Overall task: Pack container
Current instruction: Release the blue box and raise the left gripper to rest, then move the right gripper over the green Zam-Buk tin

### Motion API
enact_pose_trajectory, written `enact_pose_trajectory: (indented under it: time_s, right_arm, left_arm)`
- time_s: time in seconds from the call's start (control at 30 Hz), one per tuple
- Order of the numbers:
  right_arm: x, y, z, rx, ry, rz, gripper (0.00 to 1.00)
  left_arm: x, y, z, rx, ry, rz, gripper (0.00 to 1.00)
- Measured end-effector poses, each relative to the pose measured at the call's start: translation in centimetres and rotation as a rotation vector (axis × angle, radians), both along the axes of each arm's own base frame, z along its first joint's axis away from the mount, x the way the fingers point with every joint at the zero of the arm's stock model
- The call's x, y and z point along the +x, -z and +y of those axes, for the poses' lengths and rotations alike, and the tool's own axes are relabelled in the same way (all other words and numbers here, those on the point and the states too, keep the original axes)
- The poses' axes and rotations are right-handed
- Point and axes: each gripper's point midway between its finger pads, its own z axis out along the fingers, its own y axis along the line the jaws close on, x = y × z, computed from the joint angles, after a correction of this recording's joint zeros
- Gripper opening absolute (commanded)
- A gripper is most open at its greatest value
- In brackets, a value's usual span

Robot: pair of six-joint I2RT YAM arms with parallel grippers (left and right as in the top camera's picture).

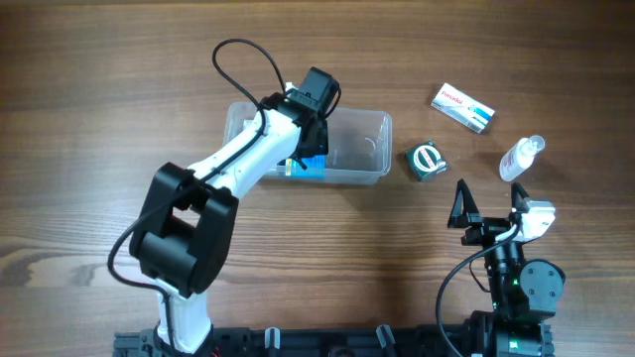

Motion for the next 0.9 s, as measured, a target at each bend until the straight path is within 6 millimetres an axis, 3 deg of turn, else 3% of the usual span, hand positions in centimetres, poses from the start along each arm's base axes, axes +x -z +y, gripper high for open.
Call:
enact_pose_trajectory:
  time_s: [0.13,0.17,0.2,0.23,0.27,0.33,0.47,0.57,0.7,0.9]
  right_arm:
    - [0.0,0.0,0.0,0.0,0.0,0.0,1.0]
    - [0.0,0.0,0.0,0.0,0.0,0.0,1.0]
    - [0.0,0.0,0.0,0.0,0.0,0.0,1.0]
    - [0.0,0.0,0.0,0.0,0.0,0.0,1.0]
    - [0.0,0.0,0.0,0.0,0.0,0.0,1.0]
    - [0.0,0.0,0.0,0.0,0.0,0.0,1.0]
    - [0.0,0.0,0.0,0.0,0.0,0.0,1.0]
    - [0.0,0.0,0.0,0.0,0.0,0.0,1.0]
    - [0.0,0.0,0.0,0.0,0.0,0.0,1.0]
    - [0.0,0.0,0.0,0.0,0.0,0.0,1.0]
  left_arm:
    - [1.4,-6.0,1.1,-0.068,-0.029,-0.119,0.2]
    - [2.1,-8.2,2.1,-0.091,-0.051,-0.168,0.33]
    - [2.5,-9.6,2.8,-0.103,-0.066,-0.198,0.54]
    - [3.0,-11.3,4.2,-0.115,-0.091,-0.233,0.87]
    - [3.5,-12.8,6.6,-0.119,-0.142,-0.261,1.0]
    - [3.9,-13.8,10.8,-0.107,-0.234,-0.27,1.0]
    - [3.2,-13.0,19.4,-0.054,-0.432,-0.204,1.0]
    - [1.8,-12.3,23.5,-0.028,-0.533,-0.15,1.0]
    - [0.5,-11.9,26.4,-0.014,-0.606,-0.111,1.0]
    - [0.4,-11.9,27.0,-0.014,-0.622,-0.11,1.0]
